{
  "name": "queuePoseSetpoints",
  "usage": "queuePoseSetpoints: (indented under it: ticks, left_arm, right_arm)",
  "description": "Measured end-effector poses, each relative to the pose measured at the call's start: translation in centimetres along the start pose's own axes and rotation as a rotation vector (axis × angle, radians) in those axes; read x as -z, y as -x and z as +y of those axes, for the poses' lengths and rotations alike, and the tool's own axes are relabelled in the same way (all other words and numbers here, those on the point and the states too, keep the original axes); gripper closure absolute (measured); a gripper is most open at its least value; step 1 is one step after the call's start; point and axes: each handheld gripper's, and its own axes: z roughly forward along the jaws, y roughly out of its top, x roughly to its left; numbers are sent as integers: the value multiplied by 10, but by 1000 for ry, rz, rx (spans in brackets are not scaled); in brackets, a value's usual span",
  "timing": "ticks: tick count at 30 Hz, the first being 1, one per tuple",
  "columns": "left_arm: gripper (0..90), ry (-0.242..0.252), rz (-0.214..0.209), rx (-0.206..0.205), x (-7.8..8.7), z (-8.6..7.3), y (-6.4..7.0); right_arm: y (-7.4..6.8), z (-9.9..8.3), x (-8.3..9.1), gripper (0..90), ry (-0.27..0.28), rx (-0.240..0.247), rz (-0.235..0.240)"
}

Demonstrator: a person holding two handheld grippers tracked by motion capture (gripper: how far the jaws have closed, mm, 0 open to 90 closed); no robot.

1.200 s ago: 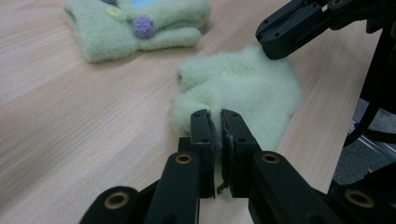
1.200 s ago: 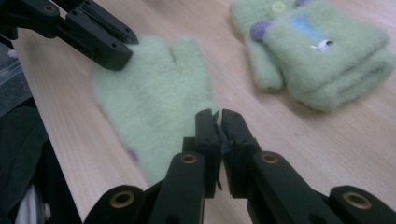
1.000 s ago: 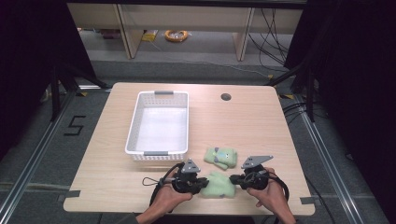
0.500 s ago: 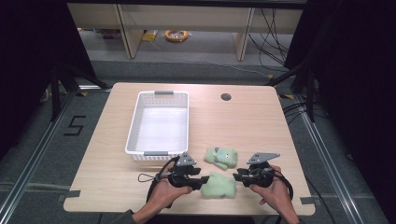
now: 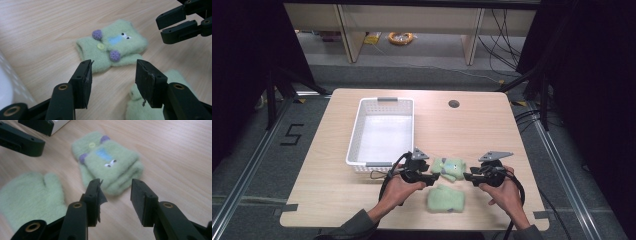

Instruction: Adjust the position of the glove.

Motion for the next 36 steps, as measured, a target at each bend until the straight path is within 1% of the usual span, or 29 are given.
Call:
queuePoseSetpoints:
  ticks: [1,2,3,4,5,6,7,8,9,10,11,13,14,15,16,17,18,19,20,21,22,23,24,25,26,27,29,30,36]
  left_arm:
    - [472,-9,-3,-5,-3,1,-1]
    - [472,-24,-3,-2,-4,1,-1]
    - [468,-26,-5,8,-7,2,-1]
    - [465,-24,0,-1,-9,2,-1]
    - [460,-29,6,-4,-10,2,-1]
    - [460,-23,14,-14,-11,3,-1]
    - [460,-13,13,-6,-13,3,0]
    - [461,-28,0,-6,-13,4,-1]
    - [461,-19,7,2,-16,5,1]
    - [462,-32,2,-11,-16,6,0]
    - [463,-40,8,-10,-19,8,-1]
    - [465,-44,9,-6,-21,9,-1]
    - [466,-60,9,-14,-24,10,-2]
    - [467,-60,9,-14,-24,10,-2]
    - [467,-56,16,-14,-25,10,-3]
    - [479,-53,8,-11,-25,10,-3]
    - [476,-52,11,-8,-25,10,-3]
    - [474,-44,10,5,-26,10,-2]
    - [479,-56,5,-15,-26,12,-2]
    - [485,-58,14,-19,-29,12,-1]
    - [492,-61,7,-29,-31,12,-1]
    - [496,-61,7,-29,-31,12,-1]
    - [496,-66,7,-11,-32,12,-1]
    - [500,-66,13,-22,-33,12,-1]
    - [503,-69,16,-14,-34,11,-1]
    - [511,-72,18,-15,-36,10,-2]
    - [520,-71,24,-19,-36,10,-1]
    - [520,-71,25,-20,-36,10,-1]
    - [535,-69,31,-18,-36,11,-1]
  right_arm:
    - [0,2,-1,602,-6,-16,3]
    - [2,4,-2,600,-3,1,-2]
    - [2,5,-5,599,12,-21,2]
    - [2,8,-5,595,-9,-9,5]
    - [3,11,-10,590,-14,1,7]
    - [3,11,-10,590,-14,1,7]
    - [2,12,-12,590,-17,-11,13]
    - [3,13,-13,588,-24,-8,16]
    - [3,13,-16,586,-11,-9,17]
    - [3,14,-18,584,-17,-19,24]
    - [4,15,-18,581,-33,-20,20]
    - [5,15,-20,580,-29,-19,20]
    - [6,16,-20,580,-26,-18,19]
    - [6,16,-20,580,-26,-18,19]
    - [6,16,-21,580,-15,-31,20]
    - [5,17,-20,580,-42,-47,23]
    - [8,18,-20,579,-41,-12,22]
    - [8,18,-21,579,-22,-22,10]
    - [8,18,-22,577,-19,-19,12]
    - [9,19,-24,576,-20,-19,20]
    - [9,19,-25,576,-22,-23,19]
    - [9,19,-25,576,-22,-23,19]
    - [10,20,-24,576,-49,-16,21]
    - [10,20,-26,575,-28,-19,8]
    - [11,20,-27,573,-33,-23,17]
    - [12,20,-26,572,-52,-21,9]
    - [12,20,-26,572,-53,-28,7]
    - [13,19,-28,572,-39,-26,4]
    - [13,19,-29,572,-46,-32,6]
